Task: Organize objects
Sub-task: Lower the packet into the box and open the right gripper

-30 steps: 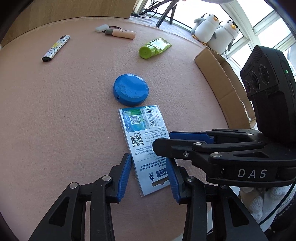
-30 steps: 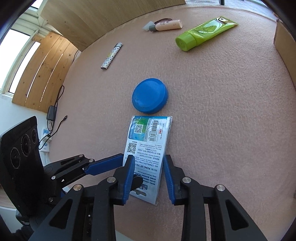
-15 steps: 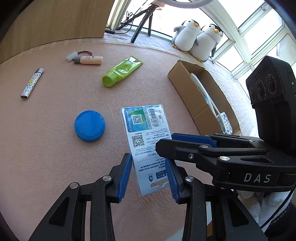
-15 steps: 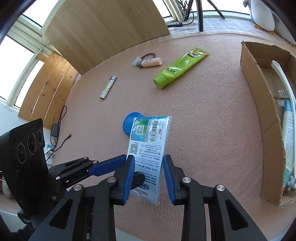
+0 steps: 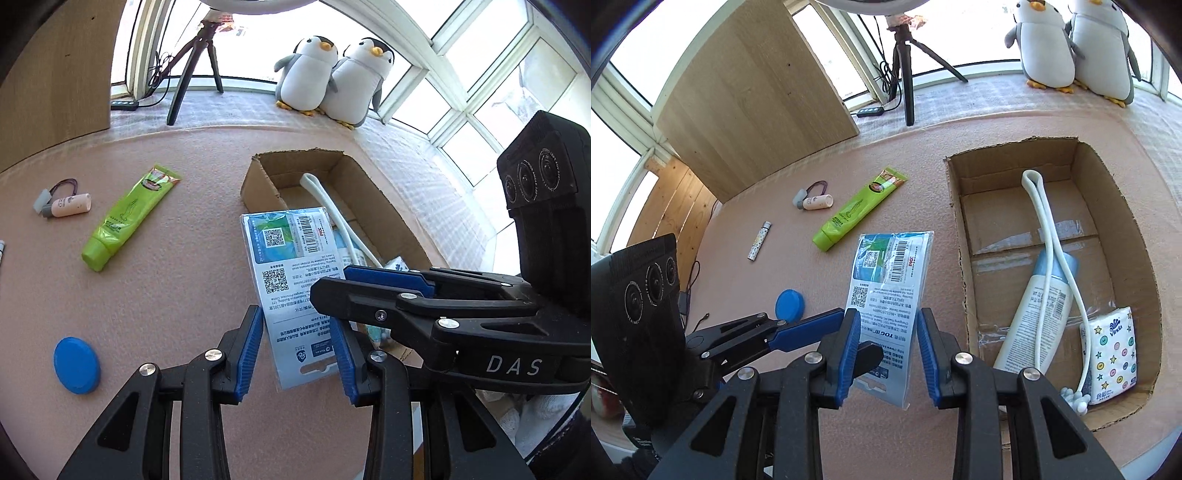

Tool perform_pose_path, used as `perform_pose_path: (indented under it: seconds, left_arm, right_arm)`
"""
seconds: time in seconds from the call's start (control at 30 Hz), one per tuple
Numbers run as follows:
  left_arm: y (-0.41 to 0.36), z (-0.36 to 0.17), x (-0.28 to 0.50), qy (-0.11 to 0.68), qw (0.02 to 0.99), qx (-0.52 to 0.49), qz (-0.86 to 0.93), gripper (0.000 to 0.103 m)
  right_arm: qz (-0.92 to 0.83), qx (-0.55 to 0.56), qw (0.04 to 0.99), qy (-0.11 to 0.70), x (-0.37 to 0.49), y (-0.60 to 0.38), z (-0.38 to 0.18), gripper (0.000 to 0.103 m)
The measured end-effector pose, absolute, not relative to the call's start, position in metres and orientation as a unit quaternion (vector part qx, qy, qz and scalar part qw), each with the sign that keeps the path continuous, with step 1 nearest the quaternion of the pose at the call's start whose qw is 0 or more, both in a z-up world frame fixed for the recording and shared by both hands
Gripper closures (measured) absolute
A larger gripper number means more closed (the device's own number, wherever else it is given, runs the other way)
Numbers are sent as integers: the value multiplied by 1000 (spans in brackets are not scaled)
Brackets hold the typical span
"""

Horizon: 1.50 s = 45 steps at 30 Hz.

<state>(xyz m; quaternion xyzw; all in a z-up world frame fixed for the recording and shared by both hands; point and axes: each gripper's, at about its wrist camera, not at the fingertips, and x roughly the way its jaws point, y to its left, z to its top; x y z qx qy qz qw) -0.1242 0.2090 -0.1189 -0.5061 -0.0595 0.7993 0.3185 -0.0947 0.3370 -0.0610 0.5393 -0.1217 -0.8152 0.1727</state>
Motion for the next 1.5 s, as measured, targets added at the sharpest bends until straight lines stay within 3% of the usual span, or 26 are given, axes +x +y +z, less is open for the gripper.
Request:
perform_pose_path:
  seconds: [0.63, 1.3, 1.5]
  left_arm:
    - [301, -130, -171, -42, 332, -511, 792, 63]
    - [233, -129, -162, -58, 291, -512, 806, 63]
    - [181, -135, -152, -64, 254, -514, 816, 63]
  right_arm:
    - [-824, 536, 120, -140, -144, 414, -69, 74]
    - [-826, 530, 132, -141, -128, 380, -70, 73]
    - [-822, 531, 147, -142, -119, 353, -73, 64]
